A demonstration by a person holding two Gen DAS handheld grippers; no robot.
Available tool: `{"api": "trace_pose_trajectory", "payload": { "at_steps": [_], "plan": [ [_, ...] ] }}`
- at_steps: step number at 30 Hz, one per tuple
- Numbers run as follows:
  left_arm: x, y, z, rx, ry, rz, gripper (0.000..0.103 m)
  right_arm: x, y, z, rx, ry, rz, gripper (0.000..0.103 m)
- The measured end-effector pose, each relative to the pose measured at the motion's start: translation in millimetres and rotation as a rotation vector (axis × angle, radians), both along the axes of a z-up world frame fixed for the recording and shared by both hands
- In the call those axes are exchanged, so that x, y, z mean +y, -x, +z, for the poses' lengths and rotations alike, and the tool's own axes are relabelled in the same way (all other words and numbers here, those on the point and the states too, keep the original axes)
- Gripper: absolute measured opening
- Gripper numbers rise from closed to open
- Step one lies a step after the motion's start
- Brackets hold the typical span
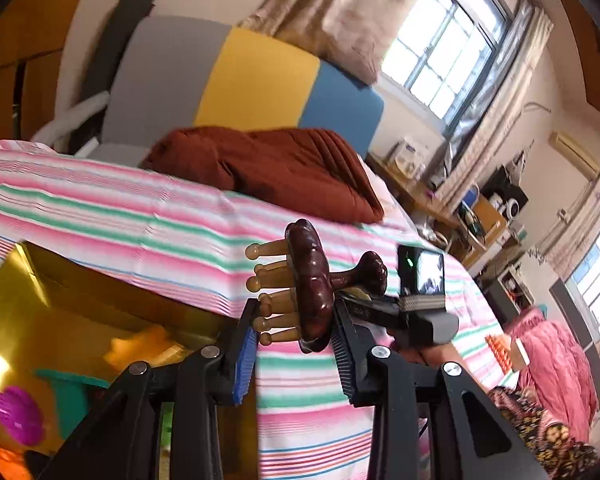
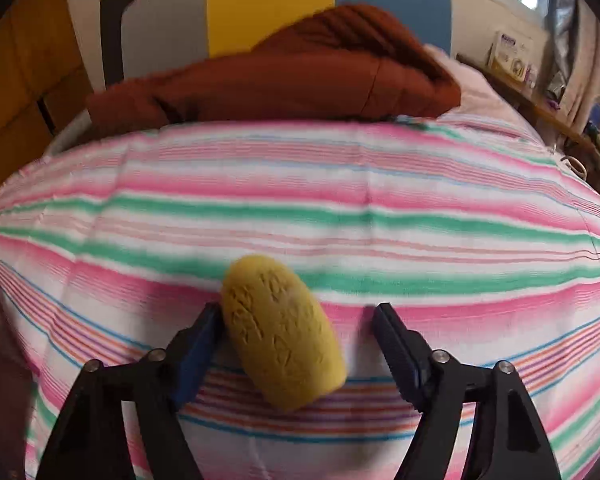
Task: Organize rigid objects
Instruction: 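Lower the brown clip into the tray and open the left tool while the right holds the block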
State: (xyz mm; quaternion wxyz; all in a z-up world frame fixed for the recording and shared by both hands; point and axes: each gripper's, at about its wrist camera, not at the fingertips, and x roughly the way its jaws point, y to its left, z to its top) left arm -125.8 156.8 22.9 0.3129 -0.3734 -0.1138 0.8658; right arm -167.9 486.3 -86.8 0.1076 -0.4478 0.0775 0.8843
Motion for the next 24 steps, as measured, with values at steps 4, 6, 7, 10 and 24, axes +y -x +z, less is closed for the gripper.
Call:
{"api": "trace_pose_trajectory", "payload": {
  "at_steps": [4,6,7,10,24],
  "plan": [
    [-27,7,21,0.035,-0.009,0.043,0.034,-5,2,3,-0.012,0.004,0.020,0.046],
    [-41,9,28,0.053,-0.003,0.066,0.034,-9,3,3,-0.028,-0.005,0.028,0.045],
    [-47,9,30,0.055,-0.002,0.074,0.034,-10,3,3,-0.035,-0.010,0.029,0.045],
    [-62,6,29,0.049,0.004,0.099,0.034,-7,2,3,-0.027,0.010,0.018,0.047],
    [-138,-17,-31,-0.086,0.003,0.208,0.034,-9,0,0,-0.004,0.003,0.042,0.078]
  ]
}}
